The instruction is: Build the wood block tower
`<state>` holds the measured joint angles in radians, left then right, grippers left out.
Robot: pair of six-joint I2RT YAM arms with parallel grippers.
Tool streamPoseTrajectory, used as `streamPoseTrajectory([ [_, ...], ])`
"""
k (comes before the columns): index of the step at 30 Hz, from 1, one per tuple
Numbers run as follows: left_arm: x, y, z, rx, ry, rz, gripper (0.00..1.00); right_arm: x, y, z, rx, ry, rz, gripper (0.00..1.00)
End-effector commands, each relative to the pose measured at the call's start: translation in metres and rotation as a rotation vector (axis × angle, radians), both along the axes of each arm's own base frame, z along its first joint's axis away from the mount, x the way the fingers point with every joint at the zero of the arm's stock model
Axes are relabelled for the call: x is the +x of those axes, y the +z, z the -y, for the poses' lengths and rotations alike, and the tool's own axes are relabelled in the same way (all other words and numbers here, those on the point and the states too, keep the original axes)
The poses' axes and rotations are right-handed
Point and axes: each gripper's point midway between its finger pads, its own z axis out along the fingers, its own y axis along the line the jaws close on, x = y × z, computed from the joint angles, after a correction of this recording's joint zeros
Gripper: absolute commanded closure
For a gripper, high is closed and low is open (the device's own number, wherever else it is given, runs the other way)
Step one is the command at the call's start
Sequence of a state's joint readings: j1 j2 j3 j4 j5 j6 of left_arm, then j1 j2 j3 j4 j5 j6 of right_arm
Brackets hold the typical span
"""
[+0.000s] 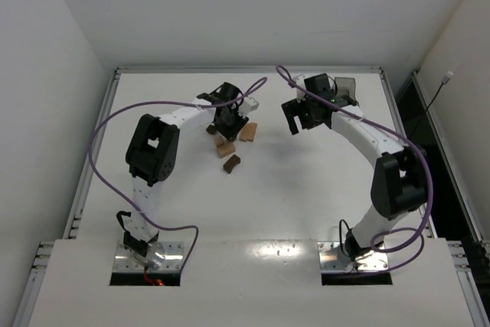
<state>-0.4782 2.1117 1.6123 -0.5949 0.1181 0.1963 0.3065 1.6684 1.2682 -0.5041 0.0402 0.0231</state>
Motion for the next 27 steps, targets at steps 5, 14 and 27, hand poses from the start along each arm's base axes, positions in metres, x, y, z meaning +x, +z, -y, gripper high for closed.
streamPoseTrajectory([
  [5,0.003,-0.002,0.002,0.006,0.015,0.014,1.00,0.013,0.016,-0.008,0.053,-0.005,0.039,0.18],
  [14,0.023,0.063,-0.003,-0.072,0.271,0.147,1.00,0.013,0.025,-0.007,0.059,-0.017,0.060,0.18],
  [27,0.021,0.091,0.028,-0.137,0.599,0.140,1.00,0.016,0.027,-0.005,0.056,-0.047,0.061,0.18],
])
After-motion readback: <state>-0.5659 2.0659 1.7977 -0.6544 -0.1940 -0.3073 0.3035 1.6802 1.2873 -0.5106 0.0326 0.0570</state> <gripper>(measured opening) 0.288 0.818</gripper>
